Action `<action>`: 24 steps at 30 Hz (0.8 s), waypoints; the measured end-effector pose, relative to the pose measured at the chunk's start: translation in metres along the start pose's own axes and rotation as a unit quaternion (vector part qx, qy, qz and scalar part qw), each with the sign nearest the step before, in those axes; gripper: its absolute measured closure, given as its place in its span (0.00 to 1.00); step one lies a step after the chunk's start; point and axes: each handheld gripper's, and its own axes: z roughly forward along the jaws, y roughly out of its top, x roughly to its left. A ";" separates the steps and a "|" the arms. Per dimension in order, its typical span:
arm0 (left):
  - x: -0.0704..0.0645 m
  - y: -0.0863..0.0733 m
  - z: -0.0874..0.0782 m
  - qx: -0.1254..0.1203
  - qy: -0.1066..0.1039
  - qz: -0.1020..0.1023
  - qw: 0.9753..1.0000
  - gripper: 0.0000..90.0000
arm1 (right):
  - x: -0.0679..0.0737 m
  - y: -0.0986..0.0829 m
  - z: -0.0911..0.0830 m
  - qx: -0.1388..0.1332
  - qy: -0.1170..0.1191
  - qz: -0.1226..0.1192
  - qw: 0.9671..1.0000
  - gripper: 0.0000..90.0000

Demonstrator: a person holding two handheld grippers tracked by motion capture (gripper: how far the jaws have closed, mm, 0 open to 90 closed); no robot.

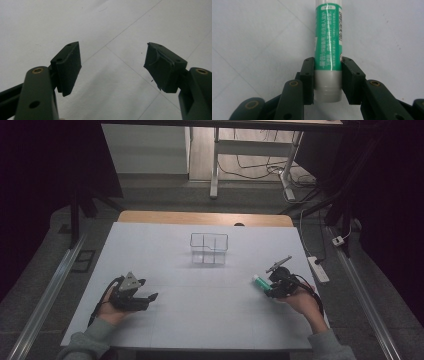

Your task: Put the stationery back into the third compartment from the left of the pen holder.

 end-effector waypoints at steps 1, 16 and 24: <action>-0.001 0.000 0.000 0.000 0.000 0.002 1.000 0.32 | 0.000 0.001 -0.001 -0.005 0.002 0.000 1.000 0.72; -0.016 0.009 0.004 0.007 -0.021 0.045 0.999 0.31 | 0.018 0.012 -0.010 -0.065 0.051 -0.020 0.996 0.72; -0.023 0.016 0.007 -0.001 -0.032 0.064 0.997 0.30 | 0.037 0.022 -0.013 -0.092 0.067 -0.042 0.993 0.72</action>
